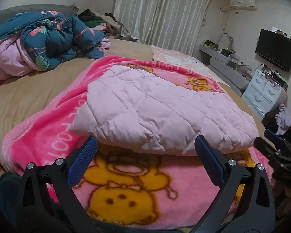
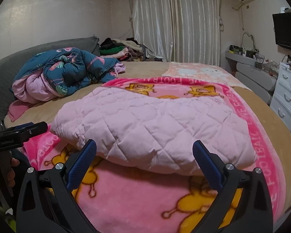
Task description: Fold large clothes
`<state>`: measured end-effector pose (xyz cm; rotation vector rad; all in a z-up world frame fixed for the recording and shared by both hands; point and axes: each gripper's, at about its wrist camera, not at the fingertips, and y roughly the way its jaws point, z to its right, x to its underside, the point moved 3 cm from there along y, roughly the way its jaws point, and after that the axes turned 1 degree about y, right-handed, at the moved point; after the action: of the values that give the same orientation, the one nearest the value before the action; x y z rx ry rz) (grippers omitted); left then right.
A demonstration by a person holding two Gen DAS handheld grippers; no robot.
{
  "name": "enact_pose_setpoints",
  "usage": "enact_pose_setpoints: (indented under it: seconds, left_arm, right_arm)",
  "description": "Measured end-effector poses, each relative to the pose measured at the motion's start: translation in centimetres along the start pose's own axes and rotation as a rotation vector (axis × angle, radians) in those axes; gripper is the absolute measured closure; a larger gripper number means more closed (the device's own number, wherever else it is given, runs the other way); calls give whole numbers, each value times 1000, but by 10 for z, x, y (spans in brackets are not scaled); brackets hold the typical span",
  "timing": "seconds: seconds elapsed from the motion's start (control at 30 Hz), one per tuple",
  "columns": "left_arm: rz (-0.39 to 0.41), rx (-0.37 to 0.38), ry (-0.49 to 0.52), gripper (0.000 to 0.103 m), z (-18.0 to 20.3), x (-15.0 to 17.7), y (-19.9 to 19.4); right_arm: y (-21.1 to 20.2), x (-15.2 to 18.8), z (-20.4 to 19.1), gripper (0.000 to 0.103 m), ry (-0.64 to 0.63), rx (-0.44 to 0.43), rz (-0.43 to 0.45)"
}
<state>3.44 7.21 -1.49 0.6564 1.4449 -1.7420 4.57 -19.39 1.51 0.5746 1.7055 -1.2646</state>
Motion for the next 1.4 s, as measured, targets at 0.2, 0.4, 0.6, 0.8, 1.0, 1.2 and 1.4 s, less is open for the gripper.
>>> enact_pose_setpoints:
  seconds: [0.2,0.4,0.6,0.8,1.0,1.2,1.4]
  left_arm:
    - [-5,21,29,9,14,11,0]
    - [-15,24,48,9,22,18,3]
    - [-20,26,42,9,20,19,3]
    - [-20,6,50,9,20,20,2]
    - [-13,5,51,9,20,19,0]
    - [-14,15,42,9,19,18,0]
    - [-11,13,44,9,19,17,-1]
  right_arm:
    - [-1,12,-3,4,7,48,5]
    - [8,18,-4,4,26,34,-43]
    - [10,20,-7,4,14,24,-53]
    - [11,22,-5,4,18,29,-57]
    - [11,22,-5,4,20,28,-59]
    - [10,23,-5,4,18,27,-61]
    - [10,23,-5,4,18,24,-61]
